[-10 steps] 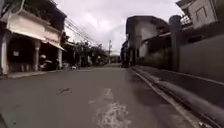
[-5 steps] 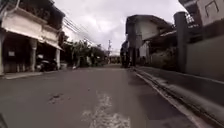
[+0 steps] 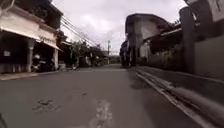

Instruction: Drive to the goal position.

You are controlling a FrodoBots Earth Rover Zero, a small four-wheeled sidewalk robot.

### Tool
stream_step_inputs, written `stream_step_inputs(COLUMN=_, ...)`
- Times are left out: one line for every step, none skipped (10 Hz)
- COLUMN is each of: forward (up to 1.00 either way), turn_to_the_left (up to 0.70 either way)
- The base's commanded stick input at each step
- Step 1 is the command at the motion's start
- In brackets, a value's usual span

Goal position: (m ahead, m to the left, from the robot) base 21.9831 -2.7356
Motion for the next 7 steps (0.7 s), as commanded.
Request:
stream_step_inputs(forward=0.70, turn_to_the_left=0.00)
stream_step_inputs(forward=0.70, turn_to_the_left=0.00)
stream_step_inputs(forward=0.70, turn_to_the_left=0.00)
stream_step_inputs(forward=0.70, turn_to_the_left=0.00)
stream_step_inputs(forward=0.70, turn_to_the_left=0.00)
stream_step_inputs(forward=0.70, turn_to_the_left=0.00)
stream_step_inputs(forward=0.70, turn_to_the_left=0.00)
